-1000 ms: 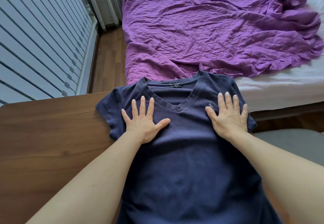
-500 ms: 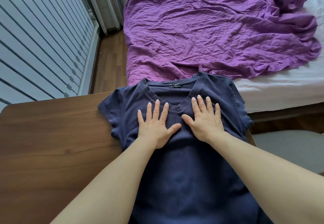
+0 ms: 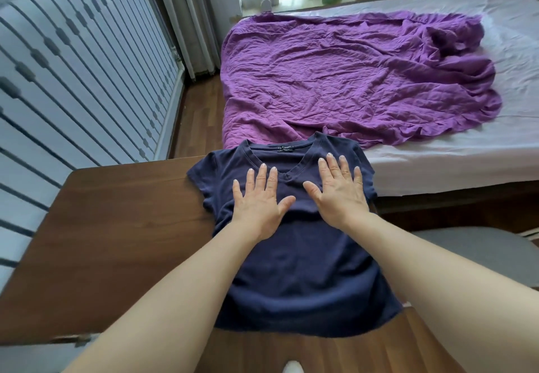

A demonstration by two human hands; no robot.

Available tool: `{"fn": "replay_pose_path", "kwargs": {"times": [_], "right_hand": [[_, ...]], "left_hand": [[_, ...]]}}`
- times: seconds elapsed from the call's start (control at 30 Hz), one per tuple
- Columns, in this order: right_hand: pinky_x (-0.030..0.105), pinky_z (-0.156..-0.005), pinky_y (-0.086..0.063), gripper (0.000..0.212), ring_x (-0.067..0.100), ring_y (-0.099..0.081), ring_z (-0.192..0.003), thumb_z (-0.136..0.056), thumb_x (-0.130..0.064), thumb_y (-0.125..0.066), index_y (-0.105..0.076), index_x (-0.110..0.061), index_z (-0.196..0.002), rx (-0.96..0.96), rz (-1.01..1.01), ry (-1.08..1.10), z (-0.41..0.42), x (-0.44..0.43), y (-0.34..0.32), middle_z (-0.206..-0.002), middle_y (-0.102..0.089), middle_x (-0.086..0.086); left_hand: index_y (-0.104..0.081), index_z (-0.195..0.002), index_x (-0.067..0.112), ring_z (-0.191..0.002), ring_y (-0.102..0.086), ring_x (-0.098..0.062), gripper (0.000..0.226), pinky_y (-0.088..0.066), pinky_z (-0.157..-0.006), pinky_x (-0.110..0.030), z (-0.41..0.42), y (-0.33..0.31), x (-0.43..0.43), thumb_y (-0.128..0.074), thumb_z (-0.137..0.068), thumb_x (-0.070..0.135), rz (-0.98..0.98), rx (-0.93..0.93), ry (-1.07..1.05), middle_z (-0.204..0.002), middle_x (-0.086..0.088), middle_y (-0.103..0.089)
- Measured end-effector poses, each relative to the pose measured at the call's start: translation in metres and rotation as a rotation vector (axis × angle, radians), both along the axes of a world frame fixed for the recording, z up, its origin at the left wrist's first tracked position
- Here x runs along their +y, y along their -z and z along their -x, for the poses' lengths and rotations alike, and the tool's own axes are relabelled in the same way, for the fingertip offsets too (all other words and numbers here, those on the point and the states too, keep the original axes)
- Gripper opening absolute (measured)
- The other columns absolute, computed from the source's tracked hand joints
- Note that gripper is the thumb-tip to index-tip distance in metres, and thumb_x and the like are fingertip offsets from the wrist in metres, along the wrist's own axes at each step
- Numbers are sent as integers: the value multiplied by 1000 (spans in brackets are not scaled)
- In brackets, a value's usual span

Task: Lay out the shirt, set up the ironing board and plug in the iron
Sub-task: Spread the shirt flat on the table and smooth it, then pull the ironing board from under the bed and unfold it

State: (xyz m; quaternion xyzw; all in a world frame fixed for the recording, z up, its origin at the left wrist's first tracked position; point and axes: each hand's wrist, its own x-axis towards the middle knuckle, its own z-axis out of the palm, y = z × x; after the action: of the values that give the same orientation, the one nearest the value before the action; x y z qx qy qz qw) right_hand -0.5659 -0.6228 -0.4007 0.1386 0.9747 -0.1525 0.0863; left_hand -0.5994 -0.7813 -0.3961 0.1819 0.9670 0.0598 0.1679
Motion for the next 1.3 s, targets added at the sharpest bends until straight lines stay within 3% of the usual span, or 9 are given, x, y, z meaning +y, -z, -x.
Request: {"fn": "replay_pose_path", "kwargs": {"times": [0.3, 0.67, 1.03, 1.3], "right_hand": [[40, -118, 10, 67, 19, 11, -148, -98, -51, -25, -3, -17, -152, 149, 10, -12, -106, 13, -108, -161, 6, 1], [40, -118, 8, 66, 20, 8, -148, -99, -48, -29, -7, -15, -152, 262, -4, 211, -227, 98, -179, -161, 3, 3], [42, -120, 6, 65, 22, 8, -148, -100, -45, -29, -7, -13, -152, 217, -15, 541, -319, 189, -164, -161, 4, 5], [40, -119, 6, 63, 22, 8, -148, -100, -43, -30, -9, -13, -152, 135, 33, 557, -371, 281, -130, -161, 4, 5]], "left_hand": [[7, -150, 20, -146, 14, -24, 72, 9, -117, -51, -104, -111, 23, -23, -95, 55, -40, 106, 7, -159, -1, 14], [7, -150, 21, -146, 12, -24, 72, 7, -117, -50, -192, -179, 129, -25, -95, 55, -79, 177, 311, -159, -2, 12], [1, -150, 19, -147, 8, -27, 69, 4, -118, -50, -241, -164, 251, -29, -96, 50, -124, 201, 679, -160, -4, 7], [1, -150, 19, -147, 9, -25, 70, 6, -118, -50, -281, -126, 332, -34, -96, 46, -115, 147, 633, -160, -4, 6]]}}
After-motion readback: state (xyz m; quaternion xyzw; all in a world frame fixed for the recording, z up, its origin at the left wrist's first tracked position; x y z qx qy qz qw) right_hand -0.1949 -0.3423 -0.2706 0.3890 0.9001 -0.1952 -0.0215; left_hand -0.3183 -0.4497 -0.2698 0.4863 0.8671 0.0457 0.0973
